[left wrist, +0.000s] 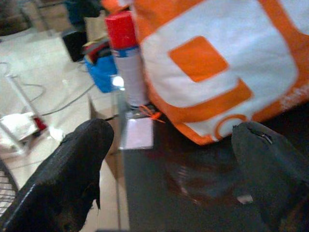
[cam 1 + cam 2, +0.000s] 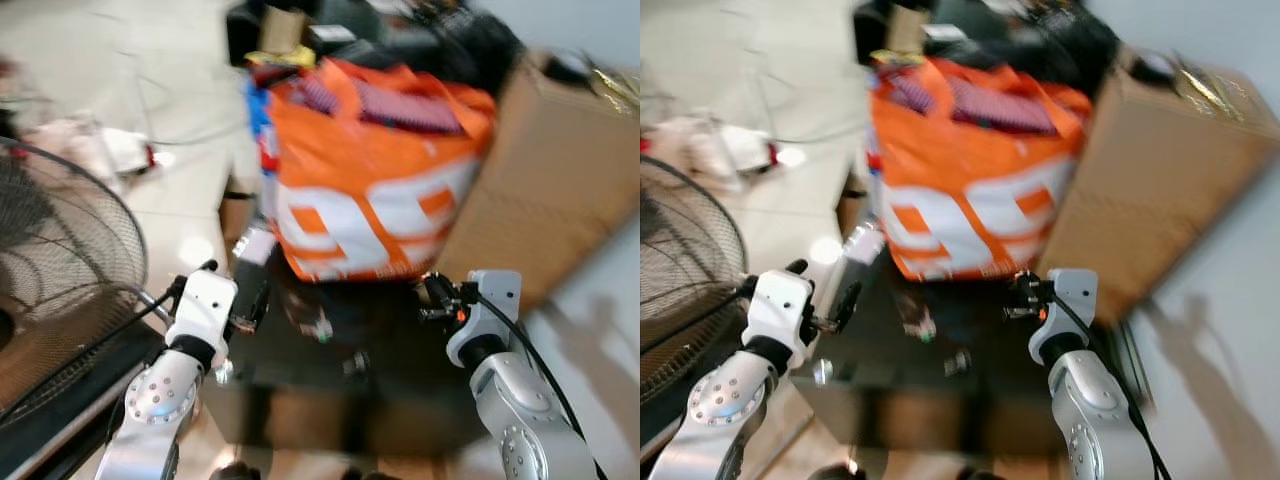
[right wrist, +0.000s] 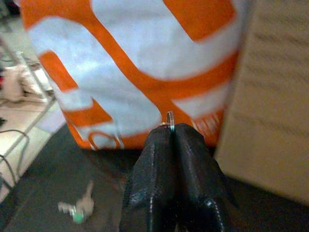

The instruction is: Hang keys on a hook

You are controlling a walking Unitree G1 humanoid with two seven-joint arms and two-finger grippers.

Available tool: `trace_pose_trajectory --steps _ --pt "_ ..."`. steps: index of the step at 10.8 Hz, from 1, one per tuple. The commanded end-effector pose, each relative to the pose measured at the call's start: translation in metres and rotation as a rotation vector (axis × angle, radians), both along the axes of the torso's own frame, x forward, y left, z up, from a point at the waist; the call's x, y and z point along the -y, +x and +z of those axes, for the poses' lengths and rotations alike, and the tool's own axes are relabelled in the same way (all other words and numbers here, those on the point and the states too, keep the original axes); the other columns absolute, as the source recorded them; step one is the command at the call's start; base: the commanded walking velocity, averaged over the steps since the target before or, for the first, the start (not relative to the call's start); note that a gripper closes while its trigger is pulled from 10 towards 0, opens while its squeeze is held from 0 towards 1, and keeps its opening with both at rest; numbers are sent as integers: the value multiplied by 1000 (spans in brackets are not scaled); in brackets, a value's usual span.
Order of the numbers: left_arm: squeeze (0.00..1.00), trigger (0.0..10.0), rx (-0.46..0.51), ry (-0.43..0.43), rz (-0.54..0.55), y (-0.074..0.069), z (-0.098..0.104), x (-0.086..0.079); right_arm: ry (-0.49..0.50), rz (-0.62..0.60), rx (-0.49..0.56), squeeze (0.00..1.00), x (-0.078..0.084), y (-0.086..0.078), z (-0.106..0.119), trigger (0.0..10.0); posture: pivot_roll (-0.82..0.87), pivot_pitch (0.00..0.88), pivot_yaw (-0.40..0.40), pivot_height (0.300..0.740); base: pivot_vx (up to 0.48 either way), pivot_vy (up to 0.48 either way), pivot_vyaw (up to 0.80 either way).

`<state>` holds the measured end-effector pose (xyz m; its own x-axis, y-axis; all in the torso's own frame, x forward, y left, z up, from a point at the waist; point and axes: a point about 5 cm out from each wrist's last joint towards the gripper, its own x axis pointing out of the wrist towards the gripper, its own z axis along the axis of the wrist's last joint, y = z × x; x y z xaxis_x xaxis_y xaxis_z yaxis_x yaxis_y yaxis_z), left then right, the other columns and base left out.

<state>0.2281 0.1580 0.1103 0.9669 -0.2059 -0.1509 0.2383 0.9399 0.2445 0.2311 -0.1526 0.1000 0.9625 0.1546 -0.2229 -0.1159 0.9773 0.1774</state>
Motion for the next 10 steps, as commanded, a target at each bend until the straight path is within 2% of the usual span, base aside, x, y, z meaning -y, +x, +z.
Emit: trace_pose_trajectory --steps 1,9,10 --pt "98 10000 -4 -1 8 1 0 1 -7 -14 2 0 3 2 2 10000 42 0 -58 740 -289 0 0" --pt "98 10000 3 -8 6 5 1 3 -15 -21 2 0 4 4 3 10000 33 0 -53 740 -279 0 0" --pt "98 10000 3 -9 3 6 1 3 -14 -19 2 0 4 4 3 10000 31 0 -51 740 -270 0 -506"
